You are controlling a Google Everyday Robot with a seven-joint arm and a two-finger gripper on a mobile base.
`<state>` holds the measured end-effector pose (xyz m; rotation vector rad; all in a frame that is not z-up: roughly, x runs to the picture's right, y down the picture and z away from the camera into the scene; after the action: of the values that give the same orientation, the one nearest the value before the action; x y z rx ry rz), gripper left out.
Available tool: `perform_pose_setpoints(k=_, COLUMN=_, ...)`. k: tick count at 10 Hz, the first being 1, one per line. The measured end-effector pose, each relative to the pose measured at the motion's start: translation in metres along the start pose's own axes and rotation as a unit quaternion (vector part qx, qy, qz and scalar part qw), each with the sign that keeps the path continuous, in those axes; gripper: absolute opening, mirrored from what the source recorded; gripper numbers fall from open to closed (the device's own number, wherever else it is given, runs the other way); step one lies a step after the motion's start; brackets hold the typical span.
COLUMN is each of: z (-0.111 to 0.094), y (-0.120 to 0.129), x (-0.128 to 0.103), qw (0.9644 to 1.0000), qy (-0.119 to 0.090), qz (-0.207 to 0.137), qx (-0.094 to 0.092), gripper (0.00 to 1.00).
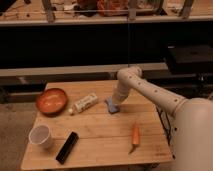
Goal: Place the white sponge in the ceramic bowl
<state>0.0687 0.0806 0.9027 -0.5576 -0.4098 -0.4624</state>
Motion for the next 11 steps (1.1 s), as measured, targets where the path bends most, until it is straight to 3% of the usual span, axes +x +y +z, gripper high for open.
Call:
perform_pose_setpoints(k=2, z=0.001, y=-0.001, x=-0.001, qw=1.0, qy=0.0, qz=-0.003, qx=0.0, gripper=0.21)
perform_pose_setpoints(k=4, z=0.0, y=-0.002, x=0.001, qw=0.9999, qy=0.0, qz=-0.013, qx=0.002, gripper=0.41)
perform_pose_setpoints(k=6, z=-0.003, y=-0.005, x=0.004, qw=0.9964, qy=0.0, qz=-0.085, qx=-0.002, gripper=0.61)
perform_pose_setpoints(k=7, z=-0.004, y=-0.009, x=0.004, qw=0.9891, qy=-0.003, qz=-0.147, qx=-0.009, gripper=0.71)
perform_pose_setpoints(k=8, z=-0.003, y=-0.013, x=0.003, qw=0.979, qy=-0.006, qz=-0.203, qx=-0.015, gripper=0.78)
perform_pose_setpoints(k=9, z=-0.002, y=-0.018, x=0.002, qw=0.9639, qy=-0.009, qz=-0.265, qx=-0.023, gripper=0.8)
perform_pose_setpoints(k=10, z=0.001, y=-0.024, x=-0.002, qw=0.9413, qy=-0.011, qz=-0.336, qx=-0.031, gripper=0.8)
perform_pose_setpoints(k=11, z=0.002, y=-0.026, x=-0.003, qw=0.9239, qy=-0.01, qz=-0.381, qx=-0.034, gripper=0.8)
